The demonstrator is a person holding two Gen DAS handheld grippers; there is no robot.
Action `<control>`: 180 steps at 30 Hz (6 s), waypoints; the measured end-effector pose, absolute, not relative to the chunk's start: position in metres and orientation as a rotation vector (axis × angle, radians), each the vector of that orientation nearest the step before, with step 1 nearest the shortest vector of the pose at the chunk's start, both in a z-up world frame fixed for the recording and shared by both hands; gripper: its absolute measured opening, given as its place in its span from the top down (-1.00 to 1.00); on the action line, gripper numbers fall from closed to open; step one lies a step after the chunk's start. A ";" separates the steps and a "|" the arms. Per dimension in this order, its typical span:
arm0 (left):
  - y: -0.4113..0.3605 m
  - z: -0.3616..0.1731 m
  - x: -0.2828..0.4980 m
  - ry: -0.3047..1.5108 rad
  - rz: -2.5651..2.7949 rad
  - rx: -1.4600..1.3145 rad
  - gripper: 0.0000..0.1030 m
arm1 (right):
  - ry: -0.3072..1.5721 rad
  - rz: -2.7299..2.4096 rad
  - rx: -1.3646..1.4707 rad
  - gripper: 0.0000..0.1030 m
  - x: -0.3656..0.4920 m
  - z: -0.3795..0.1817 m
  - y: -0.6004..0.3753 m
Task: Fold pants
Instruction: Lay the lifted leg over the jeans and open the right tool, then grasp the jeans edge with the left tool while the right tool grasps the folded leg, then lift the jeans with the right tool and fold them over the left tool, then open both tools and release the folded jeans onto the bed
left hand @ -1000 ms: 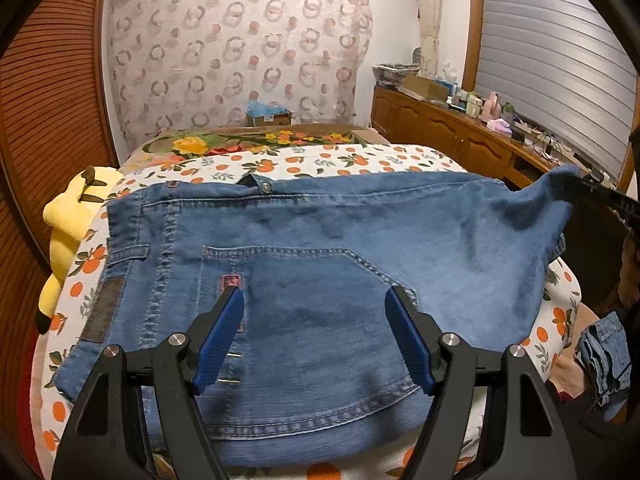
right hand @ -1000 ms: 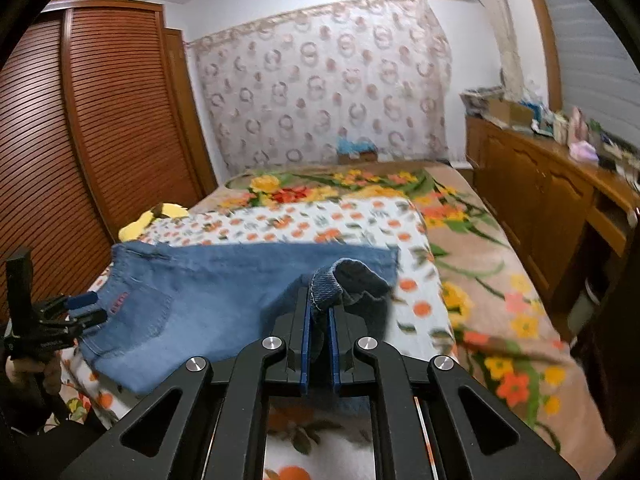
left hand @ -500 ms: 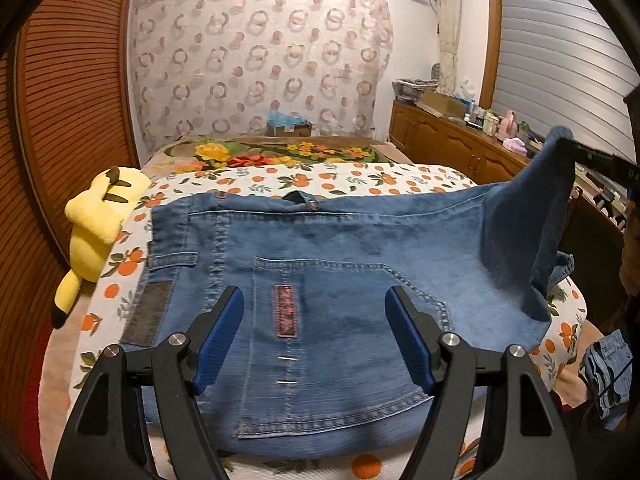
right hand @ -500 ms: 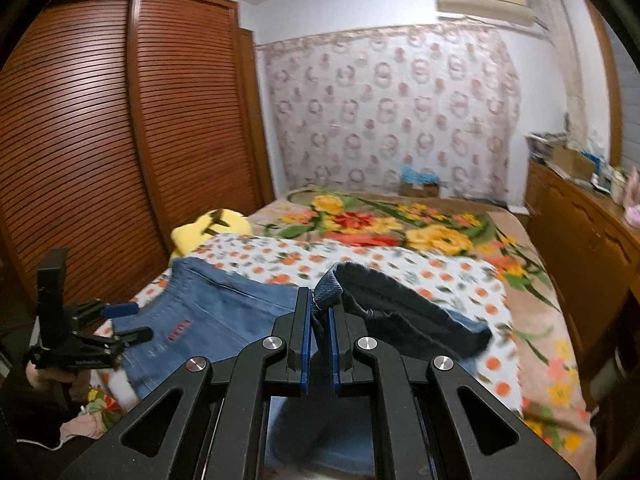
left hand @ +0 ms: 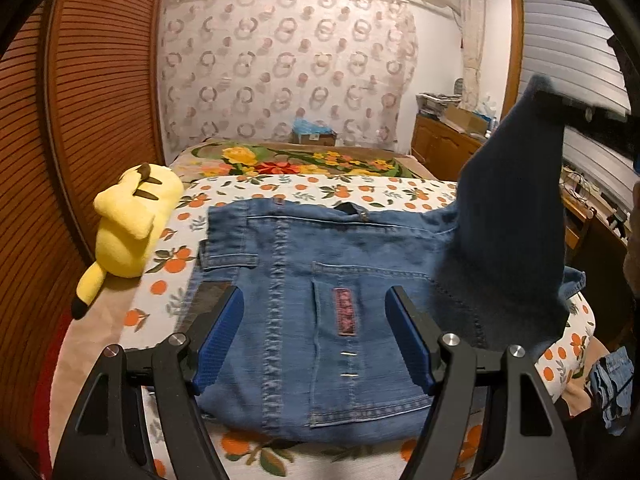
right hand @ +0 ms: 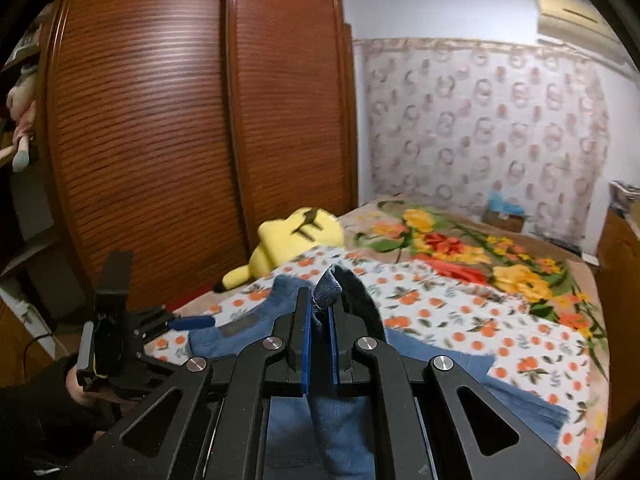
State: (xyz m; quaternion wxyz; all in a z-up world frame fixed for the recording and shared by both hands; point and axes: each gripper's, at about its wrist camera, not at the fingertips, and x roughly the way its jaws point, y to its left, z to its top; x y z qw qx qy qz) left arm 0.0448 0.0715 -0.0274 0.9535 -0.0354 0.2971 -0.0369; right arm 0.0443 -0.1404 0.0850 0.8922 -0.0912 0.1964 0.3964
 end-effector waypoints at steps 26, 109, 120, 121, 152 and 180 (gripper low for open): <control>0.058 -0.048 0.056 0.665 -0.157 -0.057 -0.37 | 0.644 0.683 -0.181 0.08 0.120 -0.001 -0.180; 0.144 -0.052 0.014 0.662 -0.012 -0.131 0.10 | 0.599 0.876 -0.238 -0.08 0.236 0.026 0.013; 0.121 -0.044 0.028 0.640 -0.069 -0.119 -0.42 | 0.575 0.800 -0.221 -0.08 0.190 0.027 -0.078; 0.115 -0.043 0.030 0.633 -0.077 -0.117 -0.46 | 0.574 0.791 -0.223 -0.08 0.185 0.027 -0.084; 0.001 -0.025 0.062 0.628 -0.218 0.001 -0.46 | 0.535 0.480 -0.079 -0.15 0.046 0.026 -0.264; -0.033 -0.082 0.082 0.781 -0.257 0.005 -0.46 | 0.746 0.228 0.064 -0.15 0.037 -0.023 -0.344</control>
